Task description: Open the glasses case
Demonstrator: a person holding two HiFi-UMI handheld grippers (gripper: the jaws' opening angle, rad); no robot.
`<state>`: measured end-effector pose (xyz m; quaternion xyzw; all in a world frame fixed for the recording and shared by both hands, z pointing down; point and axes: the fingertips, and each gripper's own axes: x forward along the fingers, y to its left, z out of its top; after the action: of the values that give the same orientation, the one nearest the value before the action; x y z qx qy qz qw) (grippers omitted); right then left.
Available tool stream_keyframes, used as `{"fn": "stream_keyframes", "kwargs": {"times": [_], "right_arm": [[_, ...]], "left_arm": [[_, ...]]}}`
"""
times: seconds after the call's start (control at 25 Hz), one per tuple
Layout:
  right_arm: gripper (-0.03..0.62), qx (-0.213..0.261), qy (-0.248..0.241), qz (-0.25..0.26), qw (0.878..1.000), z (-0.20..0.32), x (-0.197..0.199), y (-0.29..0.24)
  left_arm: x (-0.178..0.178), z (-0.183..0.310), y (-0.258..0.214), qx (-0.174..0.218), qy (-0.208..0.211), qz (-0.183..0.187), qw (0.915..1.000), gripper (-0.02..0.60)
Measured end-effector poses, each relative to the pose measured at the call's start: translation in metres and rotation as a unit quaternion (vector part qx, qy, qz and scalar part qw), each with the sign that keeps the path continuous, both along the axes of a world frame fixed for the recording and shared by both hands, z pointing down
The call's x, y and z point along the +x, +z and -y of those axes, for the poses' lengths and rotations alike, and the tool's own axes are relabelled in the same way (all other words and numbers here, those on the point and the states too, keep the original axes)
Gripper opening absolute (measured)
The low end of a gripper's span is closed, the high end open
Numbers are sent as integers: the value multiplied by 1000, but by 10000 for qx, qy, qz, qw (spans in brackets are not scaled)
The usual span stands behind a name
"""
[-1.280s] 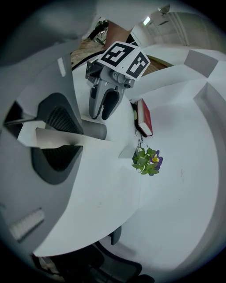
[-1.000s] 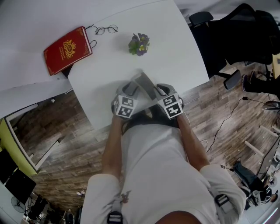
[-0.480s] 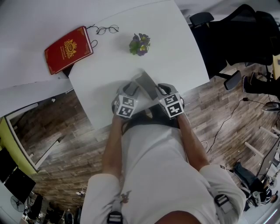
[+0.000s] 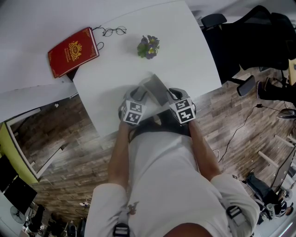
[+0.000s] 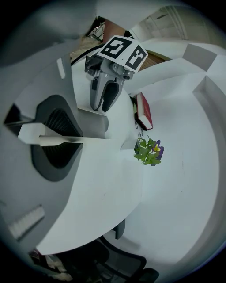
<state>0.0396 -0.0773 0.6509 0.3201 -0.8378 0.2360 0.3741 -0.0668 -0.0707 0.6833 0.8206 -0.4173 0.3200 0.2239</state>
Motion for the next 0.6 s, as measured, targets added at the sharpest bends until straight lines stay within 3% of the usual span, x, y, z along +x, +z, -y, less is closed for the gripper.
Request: {"fn": "stream_keyframes", "kwargs": {"times": [0.6], "right_arm": [[43,39,113,-248,9996,2,12,9]], "left_arm": [[-1,0,1,14,-6,63,10000,166]]}}
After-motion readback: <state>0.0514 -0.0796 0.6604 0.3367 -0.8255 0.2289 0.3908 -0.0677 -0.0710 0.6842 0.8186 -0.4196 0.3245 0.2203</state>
